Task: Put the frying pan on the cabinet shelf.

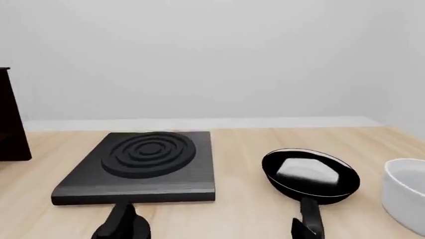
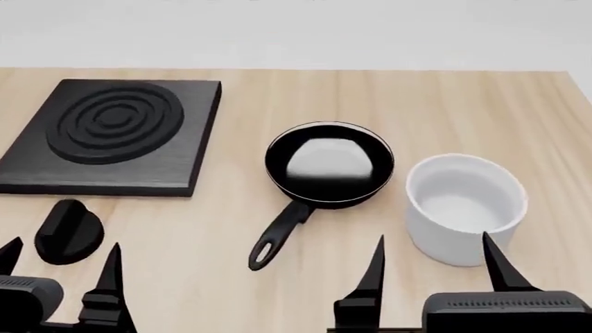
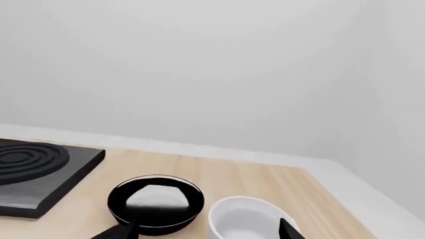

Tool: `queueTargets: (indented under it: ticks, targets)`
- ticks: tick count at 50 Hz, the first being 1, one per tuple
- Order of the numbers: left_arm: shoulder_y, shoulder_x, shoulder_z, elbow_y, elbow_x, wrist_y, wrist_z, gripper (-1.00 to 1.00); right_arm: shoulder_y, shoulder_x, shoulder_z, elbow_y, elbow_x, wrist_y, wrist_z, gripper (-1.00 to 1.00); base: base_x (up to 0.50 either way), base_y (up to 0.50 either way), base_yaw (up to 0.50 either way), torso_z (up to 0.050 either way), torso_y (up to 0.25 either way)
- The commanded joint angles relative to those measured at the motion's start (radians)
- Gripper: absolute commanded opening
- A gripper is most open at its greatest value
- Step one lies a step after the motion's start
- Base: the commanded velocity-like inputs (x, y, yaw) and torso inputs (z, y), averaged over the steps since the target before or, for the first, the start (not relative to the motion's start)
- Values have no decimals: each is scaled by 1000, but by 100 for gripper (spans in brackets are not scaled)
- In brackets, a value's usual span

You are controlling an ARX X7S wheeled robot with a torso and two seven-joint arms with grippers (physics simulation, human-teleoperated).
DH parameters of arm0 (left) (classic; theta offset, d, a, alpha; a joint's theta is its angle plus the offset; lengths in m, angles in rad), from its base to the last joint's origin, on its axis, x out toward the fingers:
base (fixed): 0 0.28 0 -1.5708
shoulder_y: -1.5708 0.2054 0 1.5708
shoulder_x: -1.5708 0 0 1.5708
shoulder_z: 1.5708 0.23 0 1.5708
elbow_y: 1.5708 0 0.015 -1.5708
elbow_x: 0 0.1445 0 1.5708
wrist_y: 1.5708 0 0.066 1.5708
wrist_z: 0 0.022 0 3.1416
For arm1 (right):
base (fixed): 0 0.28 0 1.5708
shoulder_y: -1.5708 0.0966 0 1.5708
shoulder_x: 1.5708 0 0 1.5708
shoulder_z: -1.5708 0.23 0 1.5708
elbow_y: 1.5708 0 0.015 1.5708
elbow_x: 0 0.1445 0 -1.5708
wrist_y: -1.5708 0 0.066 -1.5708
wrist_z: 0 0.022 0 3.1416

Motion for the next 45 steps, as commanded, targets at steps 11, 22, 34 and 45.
queueTargets:
  ticks: [11,22,34,45]
  targets:
    - [4,12,-9,-4,-3,14,6,100,-12,-12,22,-7,-5,-7,-9,100,500,0,0,0,0]
    - [10,9,-7,-13,-11,34,3,100,-1,-11,15,-38,4,33,2,100,500,0,0,0,1]
    - [15,6,-4,-29,-16,52,-4,100,-5,-4,15,-32,11,24,4,100,500,0,0,0,0]
    - [23,5,18,-28,-35,45,0,100,-9,-3,26,-21,24,4,3,100,265,0,0,0,0]
